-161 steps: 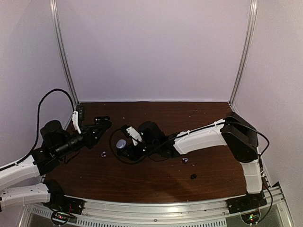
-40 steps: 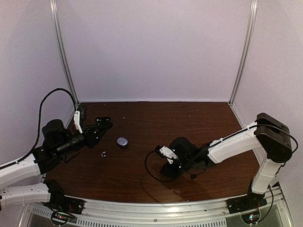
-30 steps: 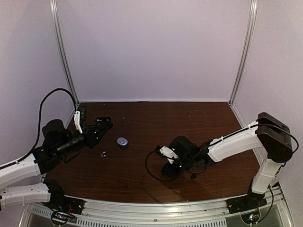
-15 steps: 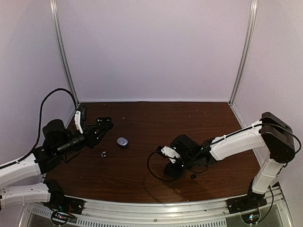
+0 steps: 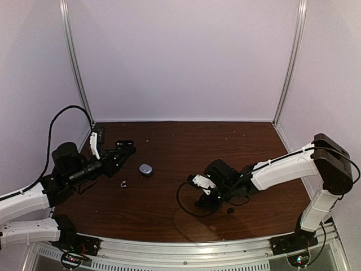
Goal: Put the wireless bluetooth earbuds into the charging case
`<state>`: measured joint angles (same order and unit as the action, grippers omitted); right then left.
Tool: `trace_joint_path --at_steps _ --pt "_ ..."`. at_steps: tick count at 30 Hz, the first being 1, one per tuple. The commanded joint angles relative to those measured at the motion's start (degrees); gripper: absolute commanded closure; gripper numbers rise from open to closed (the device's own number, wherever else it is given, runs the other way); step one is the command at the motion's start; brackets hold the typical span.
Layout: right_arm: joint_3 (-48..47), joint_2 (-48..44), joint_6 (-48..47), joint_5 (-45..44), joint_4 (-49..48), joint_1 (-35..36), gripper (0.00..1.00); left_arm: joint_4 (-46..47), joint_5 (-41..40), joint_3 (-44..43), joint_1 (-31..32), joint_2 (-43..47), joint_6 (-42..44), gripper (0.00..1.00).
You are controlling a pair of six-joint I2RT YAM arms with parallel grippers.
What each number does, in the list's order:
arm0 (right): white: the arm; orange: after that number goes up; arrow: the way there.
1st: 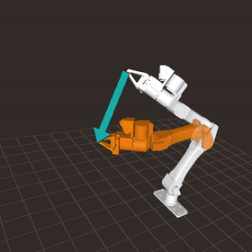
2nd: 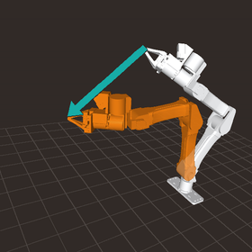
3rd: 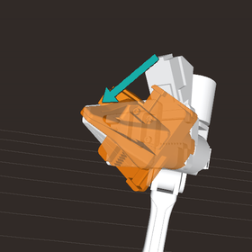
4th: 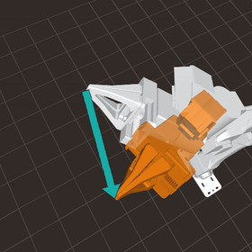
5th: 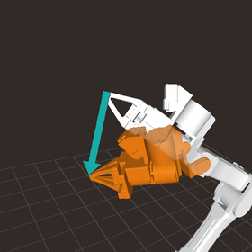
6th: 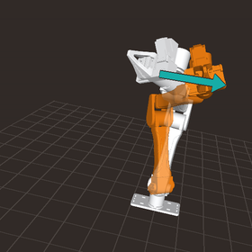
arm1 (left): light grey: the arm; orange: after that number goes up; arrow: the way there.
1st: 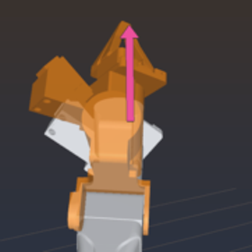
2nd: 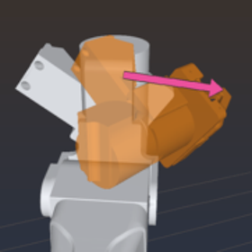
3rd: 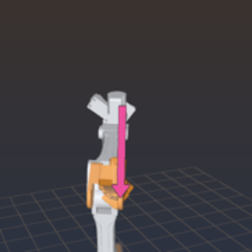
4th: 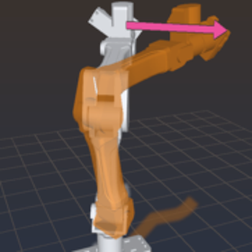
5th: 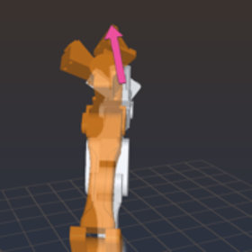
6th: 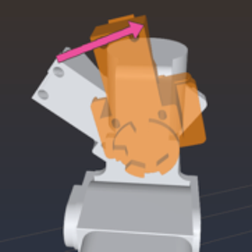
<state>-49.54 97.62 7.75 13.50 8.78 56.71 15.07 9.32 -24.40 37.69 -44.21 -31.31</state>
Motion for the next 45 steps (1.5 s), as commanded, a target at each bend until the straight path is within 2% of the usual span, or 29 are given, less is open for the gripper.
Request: trace_joint_path --at_steps 1,15,20,26,35,41,45 --pt "-2.49 0.17 -1.72 0.51 1.22 -0.29 0.83 3.68 0.82 -0.23 -0.34 -0.15 0.22 1.0" --pt "-5.04 2.5 -3.03 0.87 3.62 -0.37 0.78 3.41 0.95 -0.21 -0.34 -0.39 0.4 1.0" --pt "-4.96 2.53 -3.16 -0.08 4.62 -0.37 0.81 3.48 0.93 -0.31 -0.34 -0.38 0.54 1.0" --pt "-3.11 -0.24 -1.96 0.25 5.63 -0.37 0.82 3.26 0.86 -0.48 -0.34 -0.38 0.75 1.0" --pt "2.34 -2.82 0.95 3.94 3.89 -0.16 0.77 3.21 0.72 -0.51 -0.34 -0.53 0.89 1.0" --pt "2.22 -2.77 0.37 4.33 4.51 -0.11 0.72 3.34 0.72 -0.72 -0.35 -0.83 0.9 1.0" --pt "1.54 -3.04 -0.17 4.26 5.26 -0.13 0.74 3.26 0.76 -0.65 -0.34 -0.84 0.83 1.0"
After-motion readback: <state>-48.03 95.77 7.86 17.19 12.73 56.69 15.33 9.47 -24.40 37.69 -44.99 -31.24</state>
